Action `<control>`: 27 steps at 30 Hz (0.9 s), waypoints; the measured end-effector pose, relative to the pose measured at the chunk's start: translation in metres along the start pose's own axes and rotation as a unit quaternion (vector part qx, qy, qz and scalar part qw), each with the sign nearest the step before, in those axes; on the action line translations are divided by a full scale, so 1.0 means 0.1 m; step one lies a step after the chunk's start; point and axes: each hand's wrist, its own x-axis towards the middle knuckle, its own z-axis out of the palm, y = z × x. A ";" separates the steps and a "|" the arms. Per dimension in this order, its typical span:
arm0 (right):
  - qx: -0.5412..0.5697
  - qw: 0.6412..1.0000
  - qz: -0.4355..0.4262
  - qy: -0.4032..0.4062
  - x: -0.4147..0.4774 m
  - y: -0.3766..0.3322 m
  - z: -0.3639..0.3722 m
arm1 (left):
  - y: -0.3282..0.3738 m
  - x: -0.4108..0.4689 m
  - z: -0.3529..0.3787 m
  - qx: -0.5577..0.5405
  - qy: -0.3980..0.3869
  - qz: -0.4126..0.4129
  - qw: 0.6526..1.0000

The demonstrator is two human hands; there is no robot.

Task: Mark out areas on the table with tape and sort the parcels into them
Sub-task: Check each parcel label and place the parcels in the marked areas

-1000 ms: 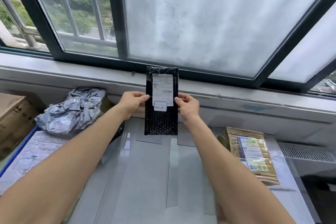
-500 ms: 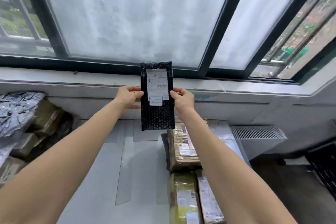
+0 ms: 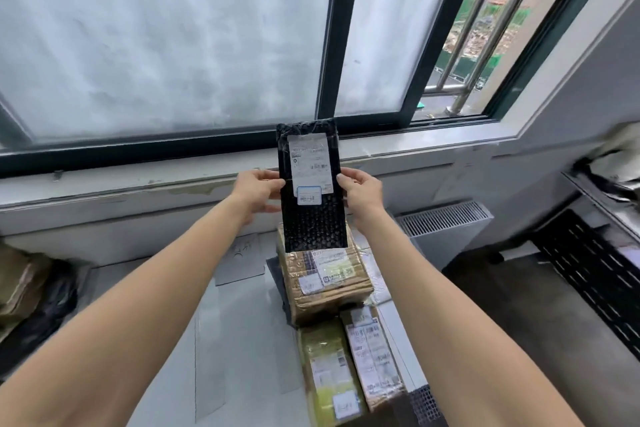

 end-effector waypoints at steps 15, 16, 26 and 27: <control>-0.047 0.996 0.055 0.056 0.95 0.41 -1.51 | -0.09 0.29 1.68 0.073 -0.107 -0.071 0.989; -0.058 0.995 0.062 0.053 1.05 0.49 -1.61 | -0.14 0.34 1.82 0.087 -0.107 -0.080 0.987; -0.150 0.974 0.165 0.045 1.71 1.63 -2.25 | -0.93 0.78 2.94 0.175 -0.102 -0.232 0.951; -0.157 0.971 0.177 0.039 1.73 1.76 -2.23 | -1.02 0.78 2.96 0.181 -0.103 -0.249 0.946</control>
